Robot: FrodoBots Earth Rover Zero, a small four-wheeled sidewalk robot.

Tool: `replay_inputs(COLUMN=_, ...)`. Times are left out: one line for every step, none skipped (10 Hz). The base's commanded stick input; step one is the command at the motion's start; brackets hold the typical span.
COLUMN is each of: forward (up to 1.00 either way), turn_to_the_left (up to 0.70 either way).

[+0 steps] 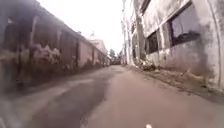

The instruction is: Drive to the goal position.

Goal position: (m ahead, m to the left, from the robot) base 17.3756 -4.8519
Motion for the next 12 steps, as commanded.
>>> replay_inputs(forward=1.0, turn_to_the_left=0.0)
replay_inputs(forward=1.0, turn_to_the_left=0.0)
replay_inputs(forward=1.0, turn_to_the_left=0.0)
replay_inputs(forward=1.0, turn_to_the_left=0.0)
replay_inputs(forward=1.0, turn_to_the_left=0.0)
replay_inputs(forward=1.0, turn_to_the_left=0.0)
replay_inputs(forward=1.0, turn_to_the_left=0.0)
replay_inputs(forward=1.0, turn_to_the_left=0.0)
replay_inputs(forward=1.0, turn_to_the_left=0.0)
replay_inputs(forward=1.0, turn_to_the_left=0.0)
replay_inputs(forward=1.0, turn_to_the_left=0.0)
replay_inputs(forward=1.0, turn_to_the_left=0.0)
